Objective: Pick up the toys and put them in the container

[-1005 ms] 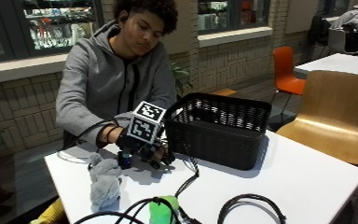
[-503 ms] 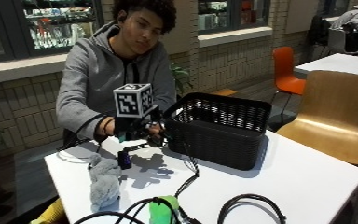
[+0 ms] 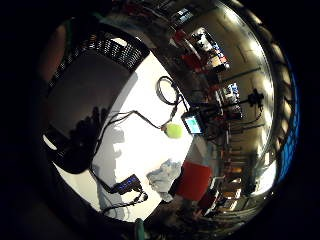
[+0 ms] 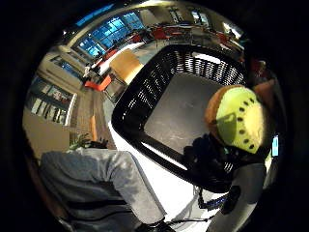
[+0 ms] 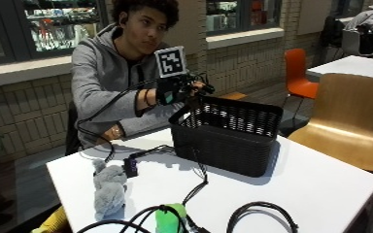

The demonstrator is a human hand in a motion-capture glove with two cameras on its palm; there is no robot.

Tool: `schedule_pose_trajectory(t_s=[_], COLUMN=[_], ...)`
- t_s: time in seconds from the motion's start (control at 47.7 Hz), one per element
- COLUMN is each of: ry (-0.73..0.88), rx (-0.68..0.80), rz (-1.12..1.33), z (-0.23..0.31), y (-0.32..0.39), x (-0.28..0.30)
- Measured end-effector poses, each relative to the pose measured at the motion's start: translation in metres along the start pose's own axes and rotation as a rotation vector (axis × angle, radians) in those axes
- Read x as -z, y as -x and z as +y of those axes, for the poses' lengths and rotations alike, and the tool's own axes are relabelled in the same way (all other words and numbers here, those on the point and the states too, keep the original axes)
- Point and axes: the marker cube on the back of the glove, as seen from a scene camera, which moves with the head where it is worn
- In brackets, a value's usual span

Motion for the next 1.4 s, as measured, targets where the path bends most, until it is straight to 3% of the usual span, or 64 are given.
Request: schedule_pose_trajectory(t_s=[0.189, 0.335, 0.566, 0.67, 0.859, 1.047, 1.194, 1.403], ry=[0.139, 0.171, 0.401, 0.415, 0.515, 0.545, 0.455, 0.450], rx=[-0.036, -0.121, -0.505, -0.732, -0.984, -1.170, -1.190, -1.088], rz=[0.081, 0.009, -0.013, -0.130, -0.253, -0.263, -0.152, 0.020], z=[0.003, 0.028, 0.107, 0.158, 0.219, 0.225, 0.213, 0.194], y=[-0.007, -0.036, -0.150, -0.197, -0.213, -0.214, -0.202, -0.200], x=[-0.013, -0.011, -0.017, -0.039, -0.093, -0.140, -0.156, -0.150])
